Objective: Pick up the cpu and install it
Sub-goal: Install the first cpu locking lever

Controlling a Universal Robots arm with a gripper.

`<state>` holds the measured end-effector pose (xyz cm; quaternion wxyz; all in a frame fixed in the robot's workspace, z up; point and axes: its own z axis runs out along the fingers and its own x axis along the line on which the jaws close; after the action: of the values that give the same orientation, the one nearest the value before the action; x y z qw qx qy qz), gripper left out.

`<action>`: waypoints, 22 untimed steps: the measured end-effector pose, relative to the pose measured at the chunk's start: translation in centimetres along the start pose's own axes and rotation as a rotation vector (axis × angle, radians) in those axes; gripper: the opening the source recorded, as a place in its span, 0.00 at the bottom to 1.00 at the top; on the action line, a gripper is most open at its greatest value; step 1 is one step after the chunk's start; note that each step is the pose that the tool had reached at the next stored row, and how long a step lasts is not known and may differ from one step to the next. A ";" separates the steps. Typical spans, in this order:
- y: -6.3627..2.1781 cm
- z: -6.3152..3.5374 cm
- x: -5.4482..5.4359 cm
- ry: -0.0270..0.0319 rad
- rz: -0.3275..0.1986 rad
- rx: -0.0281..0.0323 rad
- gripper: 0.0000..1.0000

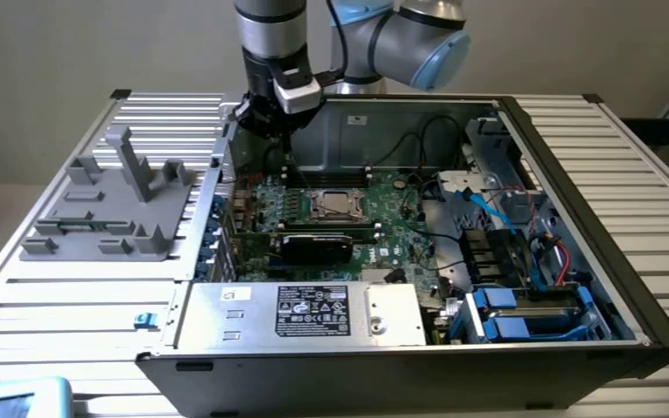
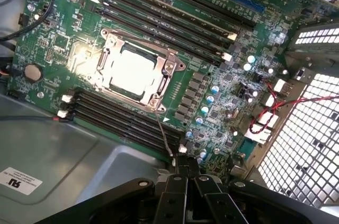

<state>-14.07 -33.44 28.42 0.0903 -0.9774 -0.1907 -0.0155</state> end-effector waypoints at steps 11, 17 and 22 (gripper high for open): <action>0.27 1.10 -0.1 0.0100 0.084 0.0020 0.11; 0.46 1.74 -0.3 0.0143 0.101 0.0099 0.11; 0.55 2.19 -0.3 0.0230 0.126 0.0221 0.11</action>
<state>-14.20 -33.67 26.15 0.1040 -0.9861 -0.1280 -0.0189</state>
